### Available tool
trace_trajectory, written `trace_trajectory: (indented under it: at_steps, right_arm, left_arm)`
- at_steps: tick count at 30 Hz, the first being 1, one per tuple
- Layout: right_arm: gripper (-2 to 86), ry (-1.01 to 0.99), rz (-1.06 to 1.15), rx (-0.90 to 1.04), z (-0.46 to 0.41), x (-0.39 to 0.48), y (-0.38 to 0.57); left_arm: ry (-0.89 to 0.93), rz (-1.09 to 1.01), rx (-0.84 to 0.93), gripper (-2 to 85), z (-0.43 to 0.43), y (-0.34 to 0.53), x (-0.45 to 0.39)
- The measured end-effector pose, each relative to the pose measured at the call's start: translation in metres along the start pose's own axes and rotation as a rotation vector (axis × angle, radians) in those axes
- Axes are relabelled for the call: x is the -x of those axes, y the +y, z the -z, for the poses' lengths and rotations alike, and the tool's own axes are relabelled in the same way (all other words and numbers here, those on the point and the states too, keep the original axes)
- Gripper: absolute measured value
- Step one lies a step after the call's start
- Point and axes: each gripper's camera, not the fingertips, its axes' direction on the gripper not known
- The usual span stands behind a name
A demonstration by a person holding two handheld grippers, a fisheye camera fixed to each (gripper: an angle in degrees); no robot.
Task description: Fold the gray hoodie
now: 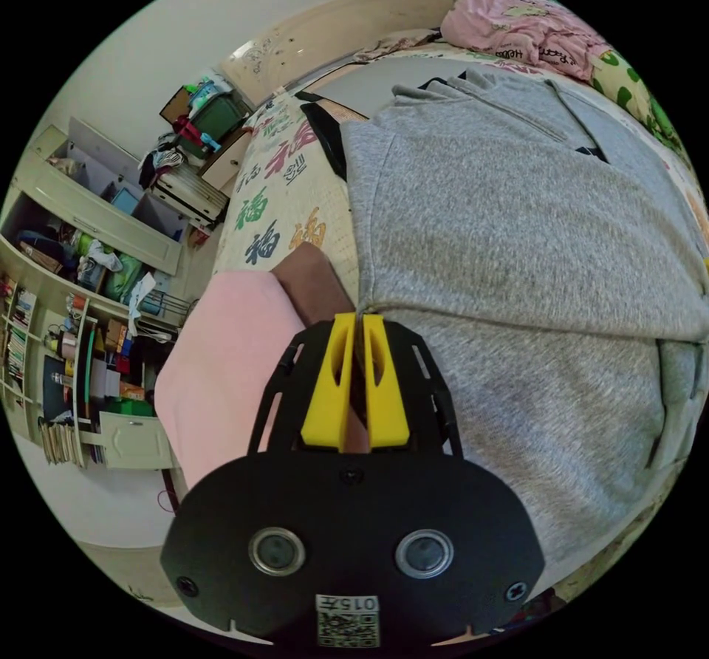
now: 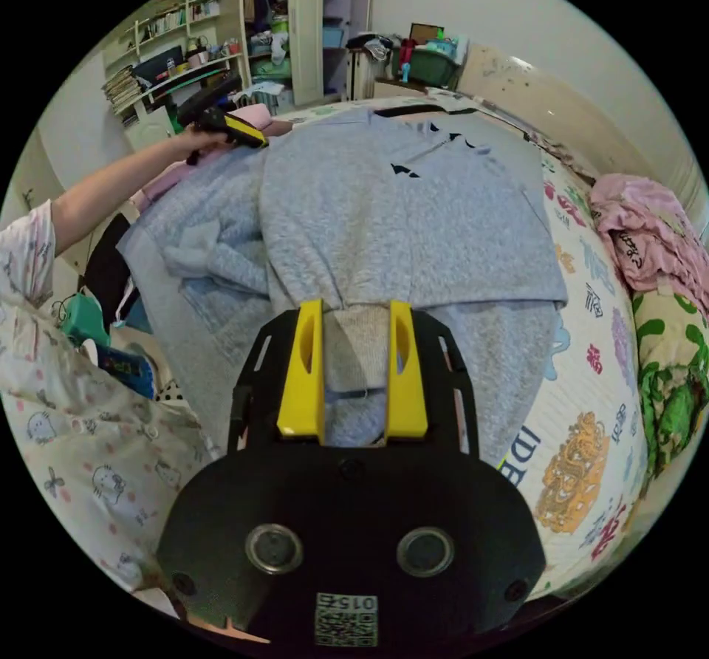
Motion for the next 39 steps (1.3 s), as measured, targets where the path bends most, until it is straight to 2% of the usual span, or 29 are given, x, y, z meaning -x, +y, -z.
trace_trajectory:
  at_steps: [6,8,10,12,14,21,27,29,30,32,33,34,37,39]
  right_arm:
    - [12.8,-0.032,-0.041,-0.039,0.018,0.003,-0.002]
    - [11.8,-0.049,-0.038,-0.16,0.045,0.007,-0.005]
    - [9.8,-0.132,-0.013,-0.187,0.054,0.009,-0.013]
    - [8.3,-0.144,-0.017,-0.113,0.043,0.012,-0.025]
    - [7.3,-0.064,-0.018,0.025,0.019,0.02,-0.036]
    - [9.3,-0.081,-0.03,0.04,0.039,0.03,-0.051]
    - [11.3,-0.19,-0.026,0.072,0.058,0.025,-0.068]
    - [12.4,-0.266,-0.027,0.071,0.068,0.02,-0.073]
    - [12.8,-0.292,-0.026,0.064,0.071,0.018,-0.074]
    - [18.2,-0.484,-0.028,0.07,0.085,0.003,-0.085]
    - [19.1,-0.493,-0.014,0.073,0.089,0.0,-0.089]
    - [20.0,-0.457,-0.001,0.054,0.1,-0.008,-0.1]
    - [19.7,-0.185,-0.006,-0.082,0.121,-0.043,-0.144]
    - [17.5,-0.068,-0.022,-0.161,0.117,-0.072,-0.182]
  left_arm:
    - [0.054,0.027,-0.002,0.7,-0.02,0.011,0.01]
    - [0.048,0.025,-0.001,0.7,-0.026,0.014,0.009]
    - [0.046,0.023,0.0,0.7,-0.032,0.017,0.008]
    - [0.047,0.025,-0.001,0.7,-0.039,0.022,0.009]
    - [0.046,0.024,-0.001,0.7,-0.045,0.026,0.009]
    - [0.052,0.027,-0.003,0.7,-0.068,0.042,0.012]
    - [0.042,0.009,0.015,1.0,-0.085,0.052,0.013]
    - [0.104,-0.043,0.048,1.3,-0.081,0.054,0.019]
    - [0.14,-0.026,0.025,1.6,-0.071,0.062,0.035]
    - [0.214,0.045,-0.052,2.0,-0.05,0.078,0.071]
    - [0.267,0.087,-0.111,2.4,-0.036,0.087,0.098]
    - [0.287,0.105,-0.143,2.7,-0.029,0.09,0.111]
    - [0.338,0.162,-0.322,4.6,-0.002,0.081,0.158]
    - [0.336,0.125,-0.401,6.4,-0.007,0.038,0.164]
